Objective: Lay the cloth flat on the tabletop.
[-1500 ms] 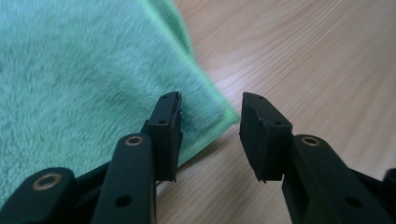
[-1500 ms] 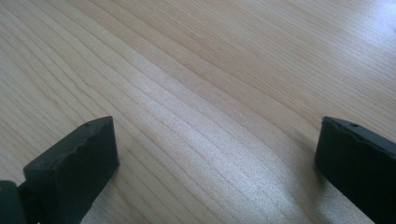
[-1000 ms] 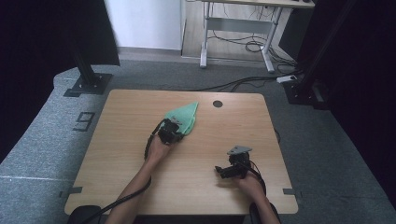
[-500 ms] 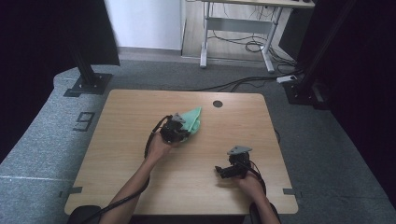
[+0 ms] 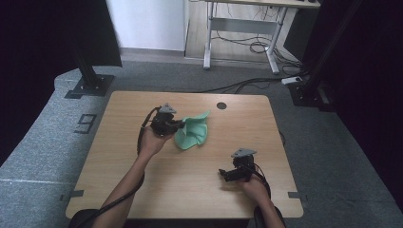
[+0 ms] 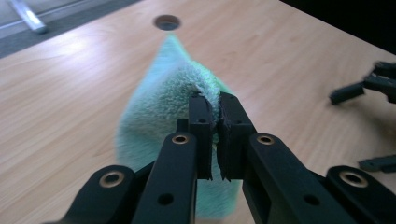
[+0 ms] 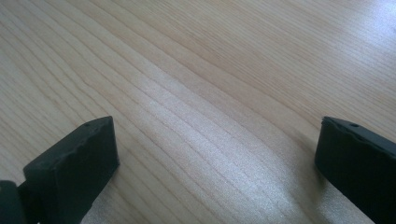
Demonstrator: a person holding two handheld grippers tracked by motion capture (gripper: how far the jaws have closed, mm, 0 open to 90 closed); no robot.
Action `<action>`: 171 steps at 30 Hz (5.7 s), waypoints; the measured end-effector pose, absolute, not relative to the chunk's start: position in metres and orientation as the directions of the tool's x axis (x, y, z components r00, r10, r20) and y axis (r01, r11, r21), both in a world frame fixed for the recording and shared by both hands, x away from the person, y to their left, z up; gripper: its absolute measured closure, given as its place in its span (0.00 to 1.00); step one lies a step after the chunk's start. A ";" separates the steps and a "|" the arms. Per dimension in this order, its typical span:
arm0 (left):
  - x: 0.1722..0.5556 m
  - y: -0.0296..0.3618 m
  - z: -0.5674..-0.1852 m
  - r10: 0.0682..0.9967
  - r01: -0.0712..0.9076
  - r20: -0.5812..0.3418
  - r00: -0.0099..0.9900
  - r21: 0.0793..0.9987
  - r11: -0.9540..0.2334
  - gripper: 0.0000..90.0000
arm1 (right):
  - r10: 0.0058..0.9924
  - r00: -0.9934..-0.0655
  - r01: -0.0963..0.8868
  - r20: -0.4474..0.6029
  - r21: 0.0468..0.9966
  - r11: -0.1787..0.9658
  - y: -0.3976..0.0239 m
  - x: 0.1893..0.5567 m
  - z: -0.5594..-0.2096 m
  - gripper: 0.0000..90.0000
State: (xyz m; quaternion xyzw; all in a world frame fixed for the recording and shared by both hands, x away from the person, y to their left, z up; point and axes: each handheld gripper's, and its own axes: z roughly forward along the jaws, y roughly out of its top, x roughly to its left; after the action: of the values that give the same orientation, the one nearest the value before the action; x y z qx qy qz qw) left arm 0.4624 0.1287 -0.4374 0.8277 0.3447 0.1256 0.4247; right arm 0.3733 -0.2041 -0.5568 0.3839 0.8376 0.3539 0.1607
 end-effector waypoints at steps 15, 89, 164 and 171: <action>0.478 0.221 -0.497 0.855 0.668 -0.131 0.503 0.686 -0.288 0.92 | 0.758 -0.653 0.532 0.005 0.715 0.453 -0.204 0.373 -0.557 0.00; 0.379 0.168 -0.547 0.788 0.579 -0.005 0.615 0.682 -0.448 0.15 | 0.712 -0.695 0.550 0.097 0.710 0.441 -0.115 0.409 -0.538 0.73; 0.443 0.223 -0.517 0.866 0.665 -0.111 0.488 0.689 -0.287 0.35 | 0.814 -0.581 0.523 -0.007 0.763 0.380 -0.182 0.446 -0.472 0.45; 0.444 0.216 -0.518 0.854 0.643 -0.058 0.517 0.685 -0.343 0.28 | 0.775 -0.628 0.528 0.065 0.768 0.363 -0.173 0.432 -0.488 0.46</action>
State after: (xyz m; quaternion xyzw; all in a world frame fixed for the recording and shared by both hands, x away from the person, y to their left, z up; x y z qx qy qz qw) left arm 0.4443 0.2165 -0.5181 0.8039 0.4656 0.1580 0.3346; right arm 0.4324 -0.1733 -0.4876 0.4017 0.8107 0.3962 0.1563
